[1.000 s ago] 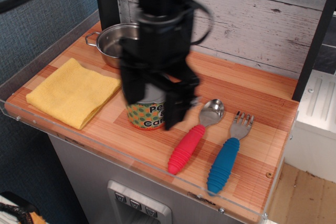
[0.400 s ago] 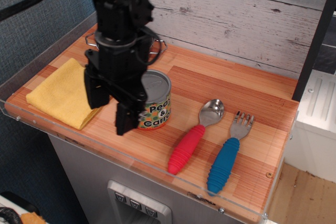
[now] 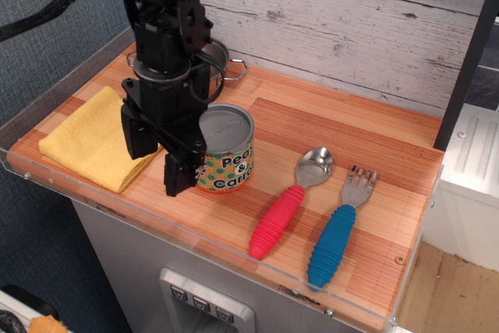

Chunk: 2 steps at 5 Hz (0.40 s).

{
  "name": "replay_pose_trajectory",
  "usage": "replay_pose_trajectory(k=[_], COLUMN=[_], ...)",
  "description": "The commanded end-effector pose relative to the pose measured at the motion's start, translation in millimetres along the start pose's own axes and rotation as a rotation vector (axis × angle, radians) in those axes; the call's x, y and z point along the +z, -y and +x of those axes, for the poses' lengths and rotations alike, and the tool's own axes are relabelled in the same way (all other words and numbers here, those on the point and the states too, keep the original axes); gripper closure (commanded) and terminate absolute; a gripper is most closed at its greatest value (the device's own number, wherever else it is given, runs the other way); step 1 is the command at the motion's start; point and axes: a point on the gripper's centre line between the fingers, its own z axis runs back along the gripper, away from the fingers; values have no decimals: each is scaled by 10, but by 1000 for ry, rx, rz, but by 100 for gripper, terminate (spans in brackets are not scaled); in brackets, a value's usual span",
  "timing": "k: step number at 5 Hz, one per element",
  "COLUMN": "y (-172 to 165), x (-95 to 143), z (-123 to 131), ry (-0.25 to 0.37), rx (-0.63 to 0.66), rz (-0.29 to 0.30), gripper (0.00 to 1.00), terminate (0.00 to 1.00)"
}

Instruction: Move the can to the back of the counter

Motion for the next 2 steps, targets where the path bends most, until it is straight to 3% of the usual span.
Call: replay_pose_trajectory(k=[1,2], y=[-175,-177], x=[62,95], z=[290,471], ry=[89,116], rx=[-14,-52], rz=[15,11], gripper=[0,0], terminate=[0,0])
